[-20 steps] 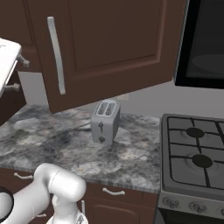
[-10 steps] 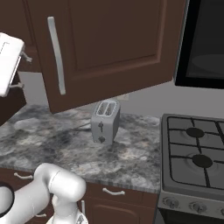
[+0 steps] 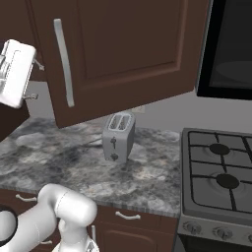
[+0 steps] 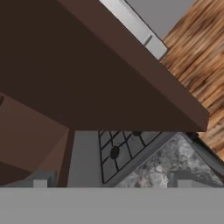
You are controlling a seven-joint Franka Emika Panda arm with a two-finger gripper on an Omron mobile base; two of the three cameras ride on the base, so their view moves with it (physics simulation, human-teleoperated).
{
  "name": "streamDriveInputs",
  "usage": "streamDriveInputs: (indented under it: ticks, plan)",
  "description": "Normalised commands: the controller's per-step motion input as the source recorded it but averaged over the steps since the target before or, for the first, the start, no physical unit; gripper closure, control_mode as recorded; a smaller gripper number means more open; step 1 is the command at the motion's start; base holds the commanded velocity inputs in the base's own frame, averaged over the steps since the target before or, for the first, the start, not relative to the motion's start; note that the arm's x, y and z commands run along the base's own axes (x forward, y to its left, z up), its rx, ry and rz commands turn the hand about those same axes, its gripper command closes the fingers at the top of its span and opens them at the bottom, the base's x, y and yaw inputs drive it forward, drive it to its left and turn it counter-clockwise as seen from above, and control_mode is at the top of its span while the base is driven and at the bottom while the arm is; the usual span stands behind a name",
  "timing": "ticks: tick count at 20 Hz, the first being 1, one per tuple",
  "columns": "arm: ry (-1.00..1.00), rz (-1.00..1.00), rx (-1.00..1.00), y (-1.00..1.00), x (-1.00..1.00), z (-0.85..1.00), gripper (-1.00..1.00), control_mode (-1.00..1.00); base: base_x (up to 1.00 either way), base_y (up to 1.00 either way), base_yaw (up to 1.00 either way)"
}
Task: Open the cabinet, pick the kettle from the cabinet, and place it in the sink.
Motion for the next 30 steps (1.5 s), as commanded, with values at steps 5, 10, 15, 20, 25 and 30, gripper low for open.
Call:
streamDriveInputs:
  ticks: [5, 10, 15, 20, 25, 30]
  plan:
    - [0.0, -0.03, 0.0, -0.17, 0.25, 0.0, -1.0, -1.0, 0.0, 0.0, 0.0]
    - [0.0, -0.01, 0.0, -0.24, 0.16, -0.01, -1.0, -1.0, 0.0, 0.0, 0.0]
    - [0.0, 0.0, 0.0, -0.28, 0.01, -0.05, -1.0, -1.0, 0.0, 0.0, 0.0]
    - [-0.04, 0.0, 0.0, -0.35, -0.11, -0.09, -1.0, -1.0, 0.0, 0.0, 0.0]
    - [-0.11, 0.0, 0.0, -0.38, -0.21, -0.08, -1.0, -1.0, 0.0, 0.0, 0.0]
    - [-0.12, 0.01, 0.0, -0.35, -0.31, -0.03, -1.0, -1.0, 0.0, 0.0, 0.0]
